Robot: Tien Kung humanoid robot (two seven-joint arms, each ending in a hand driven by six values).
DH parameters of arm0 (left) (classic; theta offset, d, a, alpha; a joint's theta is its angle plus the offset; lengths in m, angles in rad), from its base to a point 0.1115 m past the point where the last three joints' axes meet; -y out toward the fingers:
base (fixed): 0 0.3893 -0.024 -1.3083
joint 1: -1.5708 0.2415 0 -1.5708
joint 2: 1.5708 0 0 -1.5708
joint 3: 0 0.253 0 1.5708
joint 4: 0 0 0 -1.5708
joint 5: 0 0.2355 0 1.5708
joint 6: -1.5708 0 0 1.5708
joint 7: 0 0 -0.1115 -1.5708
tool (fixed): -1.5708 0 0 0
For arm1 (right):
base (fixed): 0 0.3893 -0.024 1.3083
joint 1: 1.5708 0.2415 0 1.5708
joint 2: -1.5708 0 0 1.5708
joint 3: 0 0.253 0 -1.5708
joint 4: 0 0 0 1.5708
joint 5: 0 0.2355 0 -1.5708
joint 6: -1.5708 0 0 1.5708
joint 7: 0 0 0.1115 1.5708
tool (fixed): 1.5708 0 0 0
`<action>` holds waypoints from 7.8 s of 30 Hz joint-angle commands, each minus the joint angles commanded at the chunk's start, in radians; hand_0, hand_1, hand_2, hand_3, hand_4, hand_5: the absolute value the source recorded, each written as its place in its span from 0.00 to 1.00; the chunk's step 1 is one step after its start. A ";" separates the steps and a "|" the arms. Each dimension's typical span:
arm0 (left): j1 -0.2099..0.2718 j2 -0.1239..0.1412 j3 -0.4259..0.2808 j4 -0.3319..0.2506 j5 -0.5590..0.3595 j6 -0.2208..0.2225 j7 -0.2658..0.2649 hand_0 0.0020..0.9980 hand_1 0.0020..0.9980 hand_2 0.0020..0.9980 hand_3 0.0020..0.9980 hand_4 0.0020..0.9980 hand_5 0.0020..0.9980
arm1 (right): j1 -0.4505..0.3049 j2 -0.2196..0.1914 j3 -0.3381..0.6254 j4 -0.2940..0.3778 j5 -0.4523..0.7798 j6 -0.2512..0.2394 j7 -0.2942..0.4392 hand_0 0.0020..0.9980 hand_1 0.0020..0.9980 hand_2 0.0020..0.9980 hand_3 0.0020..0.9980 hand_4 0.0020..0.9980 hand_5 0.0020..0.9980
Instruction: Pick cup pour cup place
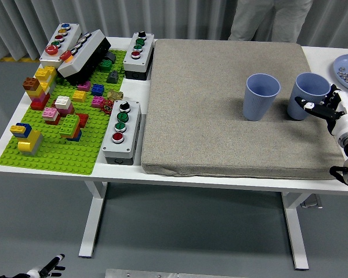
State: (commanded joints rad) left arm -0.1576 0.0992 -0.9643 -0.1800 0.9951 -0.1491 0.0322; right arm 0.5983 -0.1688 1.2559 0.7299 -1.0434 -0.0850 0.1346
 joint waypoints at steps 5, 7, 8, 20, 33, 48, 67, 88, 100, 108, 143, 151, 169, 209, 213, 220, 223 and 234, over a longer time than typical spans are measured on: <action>0.004 0.003 -0.012 0.000 0.006 0.001 0.002 0.86 0.82 0.89 0.79 0.65 1.00 | 0.023 -0.016 -0.018 0.032 -0.039 -0.015 -0.021 0.76 0.62 0.51 0.63 0.71 0.00; 0.005 0.004 -0.014 0.000 0.007 0.001 0.002 0.86 0.82 0.89 0.79 0.65 1.00 | 0.032 -0.019 -0.022 0.041 -0.048 -0.018 -0.025 0.76 0.62 0.51 0.63 0.71 0.00; 0.006 0.005 -0.016 0.000 0.007 0.001 0.002 0.86 0.82 0.89 0.79 0.65 1.00 | 0.037 -0.021 -0.024 0.046 -0.060 -0.021 -0.029 0.76 0.62 0.51 0.63 0.71 0.00; 0.013 0.007 -0.022 0.000 0.006 0.001 0.005 0.86 0.82 0.89 0.79 0.65 1.00 | 0.050 -0.024 -0.033 0.086 -0.147 -0.061 -0.054 0.76 0.63 0.51 0.63 0.71 0.01; 0.014 0.007 -0.021 0.000 0.003 0.000 0.006 0.86 0.82 0.89 0.79 0.65 1.00 | 0.027 -0.012 -0.043 0.183 -0.352 -0.136 -0.098 0.77 0.64 0.52 0.63 0.72 0.02; 0.016 0.008 -0.020 0.000 0.004 0.001 0.006 0.86 0.82 0.89 0.79 0.65 1.00 | 0.017 -0.006 -0.063 0.248 -0.574 -0.174 -0.158 0.77 0.64 0.52 0.63 0.72 0.02; 0.020 0.009 -0.014 0.000 -0.002 0.001 0.005 0.86 0.82 0.89 0.79 0.65 1.00 | 0.014 -0.002 -0.088 0.296 -0.804 -0.183 -0.220 0.77 0.64 0.51 0.63 0.71 0.02; 0.017 0.009 -0.018 0.000 0.000 0.002 0.005 0.86 0.82 0.89 0.79 0.65 1.00 | 0.016 -0.003 -0.080 0.334 -0.970 -0.167 -0.265 0.77 0.64 0.51 0.62 0.71 0.02; 0.016 0.010 -0.019 0.000 0.000 0.002 0.005 0.86 0.82 0.89 0.79 0.65 1.00 | 0.016 -0.003 -0.087 0.365 -1.026 -0.142 -0.301 0.77 0.64 0.51 0.62 0.71 0.02; 0.016 0.010 -0.018 0.000 -0.001 0.002 0.005 0.86 0.82 0.89 0.79 0.65 1.00 | 0.013 -0.001 -0.091 0.379 -1.055 -0.136 -0.320 0.77 0.64 0.51 0.62 0.70 0.01; 0.020 0.011 -0.013 0.000 -0.008 0.003 0.005 0.86 0.82 0.89 0.79 0.65 1.00 | 0.022 -0.017 -0.152 0.419 -1.102 -0.134 -0.337 0.77 0.64 0.51 0.62 0.70 0.01; 0.020 0.011 -0.014 0.000 -0.008 0.003 0.004 0.86 0.82 0.89 0.79 0.65 1.00 | 0.023 -0.029 -0.170 0.426 -1.108 -0.134 -0.339 0.77 0.64 0.51 0.61 0.70 0.01; 0.016 0.010 -0.026 0.000 0.000 0.004 0.005 0.87 0.82 0.89 0.79 0.65 1.00 | 0.031 -0.056 -0.211 0.428 -1.106 -0.137 -0.342 0.77 0.64 0.51 0.61 0.70 0.01; 0.018 0.012 -0.022 0.000 -0.006 0.004 0.005 0.87 0.82 0.89 0.79 0.64 1.00 | 0.053 -0.086 -0.277 0.452 -1.158 -0.134 -0.402 0.77 0.64 0.51 0.59 0.70 0.00; 0.020 0.012 -0.021 0.000 -0.007 0.004 0.006 0.87 0.82 0.89 0.79 0.64 1.00 | 0.061 -0.091 -0.291 0.445 -1.153 -0.137 -0.400 0.77 0.64 0.51 0.60 0.70 0.00; 0.024 0.012 -0.022 0.000 -0.008 0.004 0.006 0.87 0.82 0.89 0.79 0.65 1.00 | 0.070 -0.098 -0.310 0.446 -1.155 -0.131 -0.406 0.77 0.64 0.51 0.60 0.70 0.00; 0.024 0.012 -0.021 0.000 -0.008 0.005 0.006 0.87 0.82 0.89 0.79 0.65 1.00 | 0.077 -0.104 -0.321 0.447 -1.155 -0.124 -0.411 0.77 0.64 0.51 0.60 0.70 0.00; 0.021 0.013 -0.022 0.000 -0.008 0.005 0.005 0.86 0.82 0.89 0.79 0.65 1.00 | 0.091 -0.123 -0.331 0.463 -1.157 -0.112 -0.421 0.77 0.64 0.51 0.60 0.70 0.00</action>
State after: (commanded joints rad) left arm -0.1365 0.1120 -0.9864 -0.1800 0.9875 -0.1444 0.0374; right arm 0.6894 -0.2916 0.9251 1.1926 -2.2009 -0.1974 -0.2863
